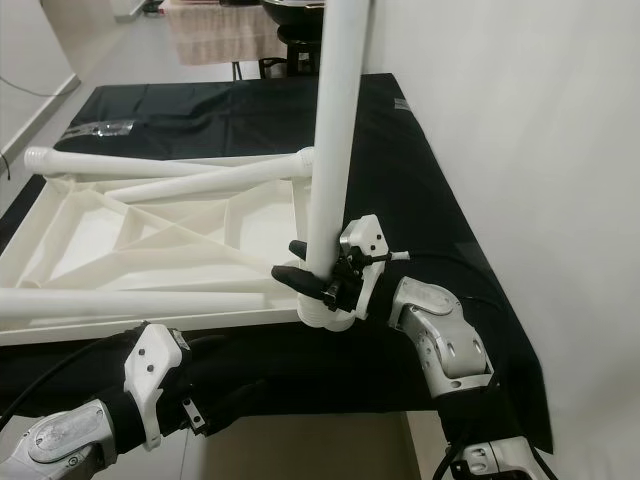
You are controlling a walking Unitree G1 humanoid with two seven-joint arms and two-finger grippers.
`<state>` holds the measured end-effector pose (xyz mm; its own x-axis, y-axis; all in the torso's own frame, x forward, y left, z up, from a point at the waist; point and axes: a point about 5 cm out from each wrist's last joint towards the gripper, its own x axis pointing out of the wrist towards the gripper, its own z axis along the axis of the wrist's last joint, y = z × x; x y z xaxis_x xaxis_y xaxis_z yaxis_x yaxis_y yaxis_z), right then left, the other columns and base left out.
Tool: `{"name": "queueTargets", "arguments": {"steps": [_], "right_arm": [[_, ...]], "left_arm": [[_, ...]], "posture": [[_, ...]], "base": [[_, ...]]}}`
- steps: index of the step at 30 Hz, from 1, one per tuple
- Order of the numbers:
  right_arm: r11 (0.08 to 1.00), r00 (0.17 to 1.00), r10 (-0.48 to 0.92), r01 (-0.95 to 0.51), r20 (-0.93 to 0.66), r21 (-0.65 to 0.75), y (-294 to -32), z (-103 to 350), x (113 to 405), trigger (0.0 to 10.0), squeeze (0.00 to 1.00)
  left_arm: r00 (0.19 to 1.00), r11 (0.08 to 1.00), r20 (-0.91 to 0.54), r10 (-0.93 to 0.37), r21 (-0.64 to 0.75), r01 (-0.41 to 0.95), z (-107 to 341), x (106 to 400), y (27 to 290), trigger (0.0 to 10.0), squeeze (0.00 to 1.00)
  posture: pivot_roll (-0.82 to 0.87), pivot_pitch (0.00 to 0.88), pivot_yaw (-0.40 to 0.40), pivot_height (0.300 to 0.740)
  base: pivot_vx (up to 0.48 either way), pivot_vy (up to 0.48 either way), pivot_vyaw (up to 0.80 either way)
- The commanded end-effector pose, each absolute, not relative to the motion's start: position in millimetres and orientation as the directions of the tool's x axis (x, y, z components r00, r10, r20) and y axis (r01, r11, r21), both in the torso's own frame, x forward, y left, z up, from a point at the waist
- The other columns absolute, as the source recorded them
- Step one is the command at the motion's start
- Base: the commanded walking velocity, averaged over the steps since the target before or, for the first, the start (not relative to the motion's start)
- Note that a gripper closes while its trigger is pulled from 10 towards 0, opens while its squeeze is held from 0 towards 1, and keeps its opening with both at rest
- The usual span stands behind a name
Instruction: Building children table
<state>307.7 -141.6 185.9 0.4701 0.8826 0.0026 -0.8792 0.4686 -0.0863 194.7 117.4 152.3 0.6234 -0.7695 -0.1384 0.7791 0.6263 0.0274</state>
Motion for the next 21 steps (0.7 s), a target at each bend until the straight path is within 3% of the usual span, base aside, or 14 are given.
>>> {"name": "queueTargets", "arguments": {"steps": [1,21], "right_arm": [[0.479,0.483,0.871,-0.875,-0.088,-0.063,-146,167,309,10.0,0.0],[0.522,0.533,0.837,-0.845,-0.125,-0.111,-176,171,324,10.0,0.0]], "left_arm": [[0.612,0.615,-0.158,-0.775,0.035,0.788,152,190,118,10.0,0.0],[0.594,0.597,-0.166,-0.788,0.036,0.802,151,188,116,10.0,0.0]], "posture": [[-0.04,0.209,0.011,0.74],[-0.05,0.201,0.006,0.74]], "base": [[0.0,0.0,0.0],[0.0,0.0,0.0]]}}
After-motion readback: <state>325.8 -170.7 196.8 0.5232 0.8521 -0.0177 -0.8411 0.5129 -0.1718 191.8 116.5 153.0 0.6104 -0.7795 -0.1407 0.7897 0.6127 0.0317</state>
